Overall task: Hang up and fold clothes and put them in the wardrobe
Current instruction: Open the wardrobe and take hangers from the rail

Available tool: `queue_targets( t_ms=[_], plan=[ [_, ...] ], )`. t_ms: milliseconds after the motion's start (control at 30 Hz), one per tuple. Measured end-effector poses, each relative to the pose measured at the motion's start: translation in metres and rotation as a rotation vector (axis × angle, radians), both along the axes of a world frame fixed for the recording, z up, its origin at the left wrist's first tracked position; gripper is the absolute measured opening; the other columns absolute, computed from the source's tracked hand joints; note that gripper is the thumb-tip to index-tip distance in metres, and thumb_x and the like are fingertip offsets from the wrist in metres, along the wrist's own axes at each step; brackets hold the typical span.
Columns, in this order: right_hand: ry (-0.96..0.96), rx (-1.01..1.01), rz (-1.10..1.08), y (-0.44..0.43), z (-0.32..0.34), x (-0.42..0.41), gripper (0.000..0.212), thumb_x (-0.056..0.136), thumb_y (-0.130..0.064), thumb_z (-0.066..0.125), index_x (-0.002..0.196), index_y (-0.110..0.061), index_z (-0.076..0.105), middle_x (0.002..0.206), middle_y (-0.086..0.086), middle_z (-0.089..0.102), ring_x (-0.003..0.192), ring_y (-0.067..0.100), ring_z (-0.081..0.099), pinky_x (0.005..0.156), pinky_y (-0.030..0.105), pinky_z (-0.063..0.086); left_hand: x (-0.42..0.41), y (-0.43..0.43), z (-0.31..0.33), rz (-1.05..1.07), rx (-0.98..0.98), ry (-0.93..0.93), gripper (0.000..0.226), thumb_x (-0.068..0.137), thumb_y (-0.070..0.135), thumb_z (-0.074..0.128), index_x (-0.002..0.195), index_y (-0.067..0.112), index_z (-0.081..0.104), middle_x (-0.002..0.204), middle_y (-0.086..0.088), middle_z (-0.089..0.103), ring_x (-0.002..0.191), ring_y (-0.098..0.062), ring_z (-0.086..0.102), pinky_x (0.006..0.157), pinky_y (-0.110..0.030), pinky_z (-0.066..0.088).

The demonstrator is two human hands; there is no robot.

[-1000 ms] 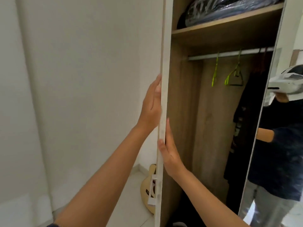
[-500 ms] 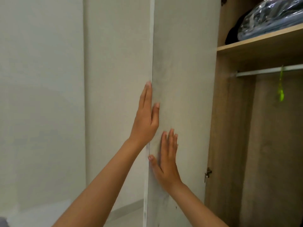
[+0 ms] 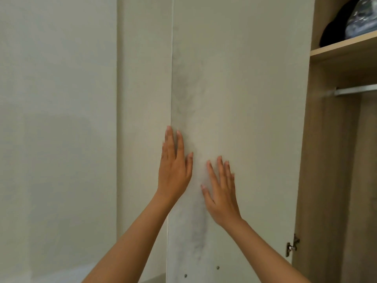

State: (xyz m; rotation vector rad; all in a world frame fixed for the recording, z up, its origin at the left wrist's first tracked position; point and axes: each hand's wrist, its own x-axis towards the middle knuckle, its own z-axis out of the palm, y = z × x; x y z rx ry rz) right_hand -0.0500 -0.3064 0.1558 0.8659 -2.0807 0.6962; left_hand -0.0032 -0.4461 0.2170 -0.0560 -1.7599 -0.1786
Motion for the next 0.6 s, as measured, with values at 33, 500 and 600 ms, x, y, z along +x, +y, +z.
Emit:
queue_targets(
  t_ms=[33,500,600],
  plan=[
    [-0.008,0.005,-0.027,0.001,0.003,-0.009,0.062,0.092,-0.047,0.02,0.146,-0.038,-0.01,0.151,-0.013,-0.03,0.141,0.01,-0.029,0.113,0.031,-0.02,-0.008,-0.005,-0.003,0.051,-0.016,-0.02,0.067,0.098,0.031,0.037,0.15,0.005,0.004,0.157,-0.013,-0.007,0.146,-0.022,-0.007,0.12,-0.034,0.002],
    [0.25,0.194,-0.226,0.027,0.0,-0.066,0.059,0.098,-0.05,0.014,0.152,-0.026,0.004,0.16,-0.002,-0.001,0.147,0.023,0.003,0.117,0.049,0.004,-0.045,-0.009,-0.018,0.412,-0.161,0.041,0.066,0.097,0.041,0.036,0.147,0.0,0.023,0.154,-0.02,0.018,0.144,-0.028,0.015,0.119,-0.042,0.005],
    [0.249,0.241,-0.205,0.038,0.002,-0.066,0.058,0.099,-0.045,0.021,0.152,-0.026,0.006,0.16,-0.004,0.001,0.147,0.021,0.003,0.118,0.045,0.007,-0.05,0.005,-0.028,0.382,-0.182,0.017,0.067,0.096,0.041,0.036,0.147,0.0,0.023,0.153,-0.02,0.02,0.144,-0.029,0.016,0.118,-0.045,0.01]
  ],
)
